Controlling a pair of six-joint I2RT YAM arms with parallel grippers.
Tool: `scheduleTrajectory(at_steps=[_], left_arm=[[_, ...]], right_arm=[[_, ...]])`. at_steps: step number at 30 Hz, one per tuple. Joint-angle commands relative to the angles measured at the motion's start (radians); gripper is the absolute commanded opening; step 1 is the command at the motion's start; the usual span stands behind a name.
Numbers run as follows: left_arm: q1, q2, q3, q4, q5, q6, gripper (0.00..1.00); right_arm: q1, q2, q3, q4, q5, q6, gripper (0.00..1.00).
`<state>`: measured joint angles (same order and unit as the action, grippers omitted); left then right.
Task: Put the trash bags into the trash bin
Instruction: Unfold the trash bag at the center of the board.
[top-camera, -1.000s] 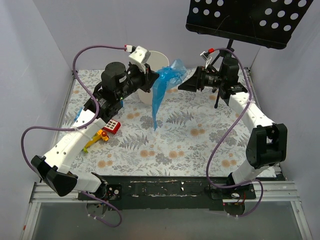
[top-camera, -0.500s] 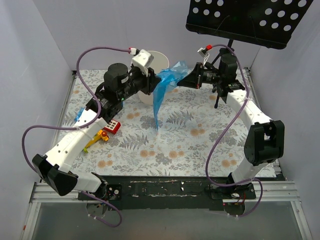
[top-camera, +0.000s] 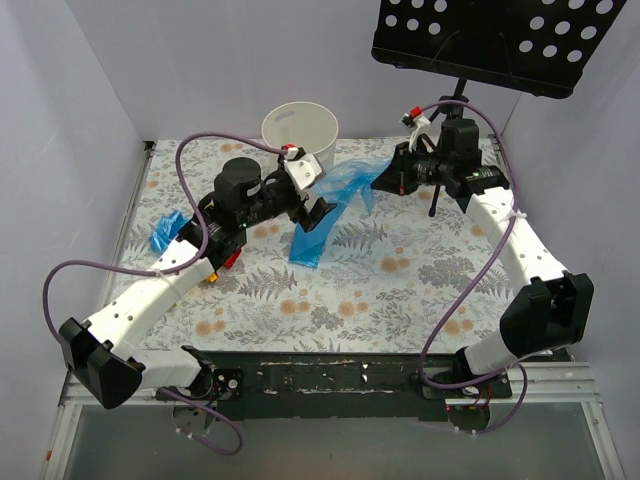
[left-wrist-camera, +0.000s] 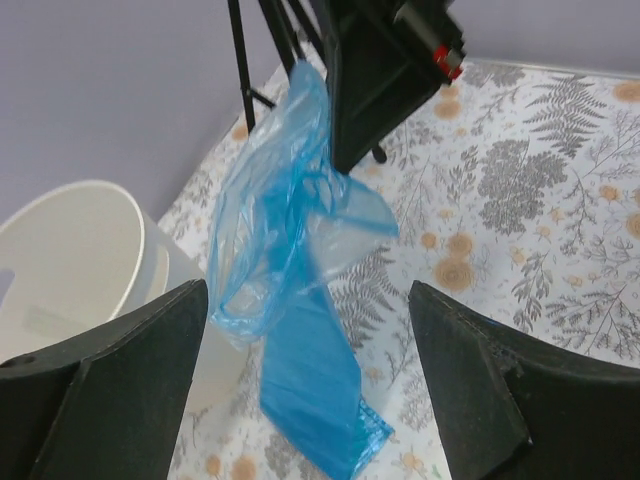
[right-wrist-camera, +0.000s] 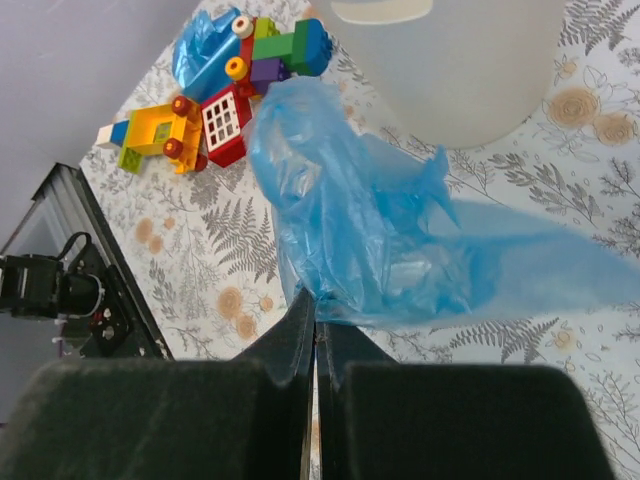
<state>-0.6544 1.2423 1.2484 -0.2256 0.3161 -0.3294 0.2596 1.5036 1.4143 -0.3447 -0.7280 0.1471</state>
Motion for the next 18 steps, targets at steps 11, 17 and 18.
scheduleTrajectory(at_steps=[11,17,18], left_arm=[[-0.017,0.207,0.112,0.17,0.087,0.121,0.77],[-0.019,0.244,0.155,0.097,0.144,0.164,0.73],[-0.017,0.244,0.16,0.083,0.152,0.162,0.74]], right_arm=[[0.11,-0.078,0.069,-0.132,0.044,-0.247,0.01],[0.142,-0.098,0.072,-0.158,0.048,-0.333,0.01],[0.145,-0.1,0.072,-0.162,0.048,-0.345,0.01]])
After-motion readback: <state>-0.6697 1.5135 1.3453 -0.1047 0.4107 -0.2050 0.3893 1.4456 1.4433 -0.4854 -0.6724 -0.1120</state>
